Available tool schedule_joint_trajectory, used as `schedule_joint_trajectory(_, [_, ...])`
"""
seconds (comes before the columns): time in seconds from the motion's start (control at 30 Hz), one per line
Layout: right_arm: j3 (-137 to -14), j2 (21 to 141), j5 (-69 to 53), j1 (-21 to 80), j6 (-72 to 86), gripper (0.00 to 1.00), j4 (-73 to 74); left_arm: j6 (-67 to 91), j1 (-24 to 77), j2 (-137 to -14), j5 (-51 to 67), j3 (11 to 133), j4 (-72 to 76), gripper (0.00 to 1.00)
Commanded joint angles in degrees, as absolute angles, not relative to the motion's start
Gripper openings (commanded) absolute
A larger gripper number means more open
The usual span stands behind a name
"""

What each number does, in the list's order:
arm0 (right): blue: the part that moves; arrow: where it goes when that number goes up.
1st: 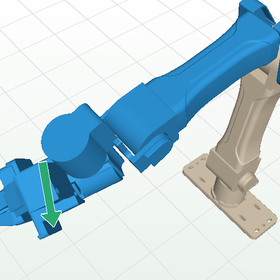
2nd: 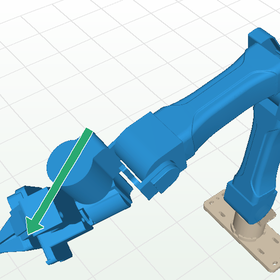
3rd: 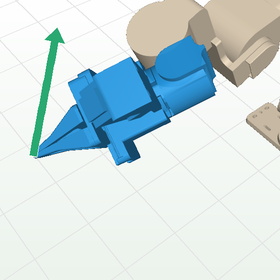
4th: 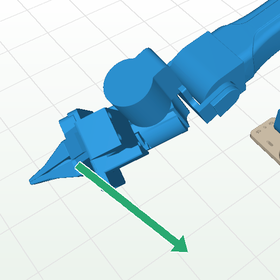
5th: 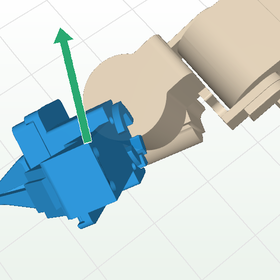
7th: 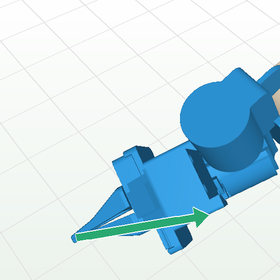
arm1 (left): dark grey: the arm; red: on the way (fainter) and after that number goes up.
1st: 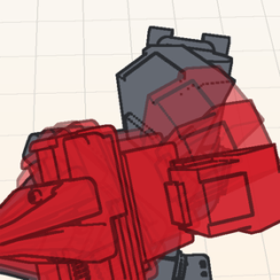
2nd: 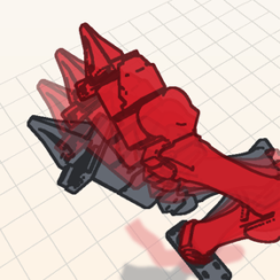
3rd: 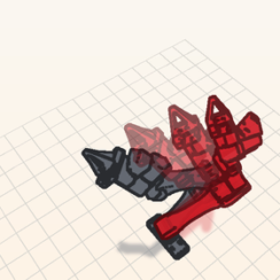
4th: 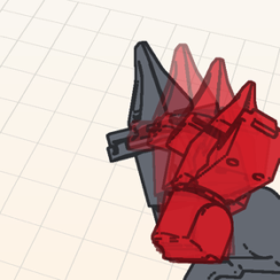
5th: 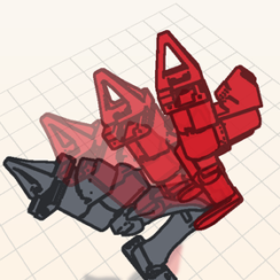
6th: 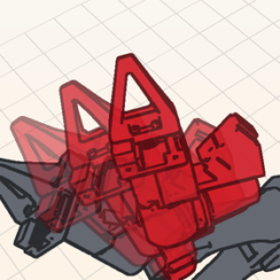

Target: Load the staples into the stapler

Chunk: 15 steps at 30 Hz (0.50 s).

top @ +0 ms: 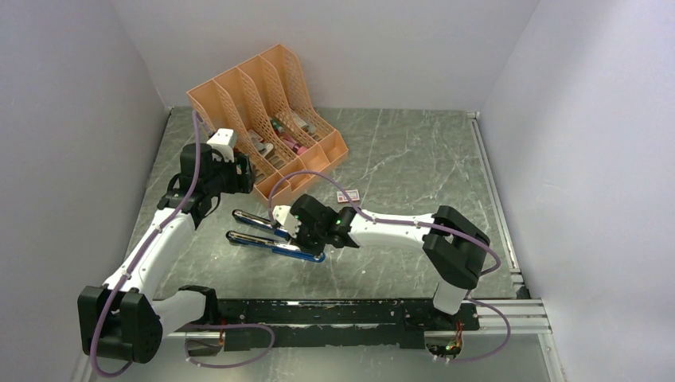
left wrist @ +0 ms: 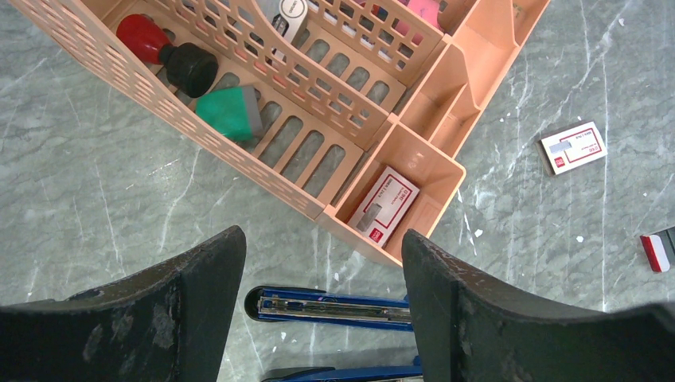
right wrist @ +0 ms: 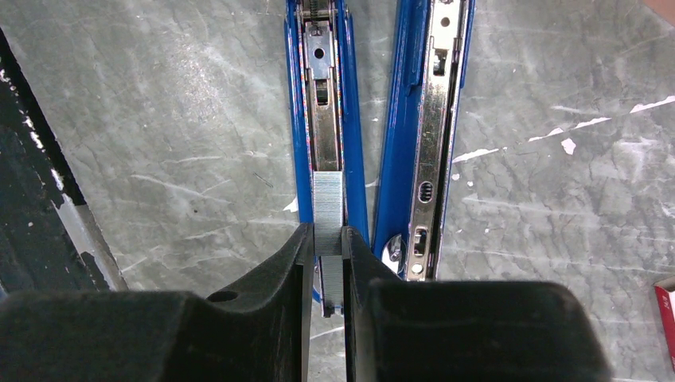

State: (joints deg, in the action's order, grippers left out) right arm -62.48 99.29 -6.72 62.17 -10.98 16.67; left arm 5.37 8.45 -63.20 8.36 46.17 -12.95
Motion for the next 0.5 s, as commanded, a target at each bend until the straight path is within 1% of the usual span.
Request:
schedule_joint_trajectory(0.0, [-63.8,100.4,-7.4,62.0,-12.2,0.0,18.2,5.1,8.1,-62.1,9.1,46.1,-12.3,0.76])
schedule_joint_trajectory(0.47, [-65.2,101.3,-12.4,60.6,-14.8,0.0,20.2,5.0,8.1,-62.1,9.0,46.1,-12.3,0.76])
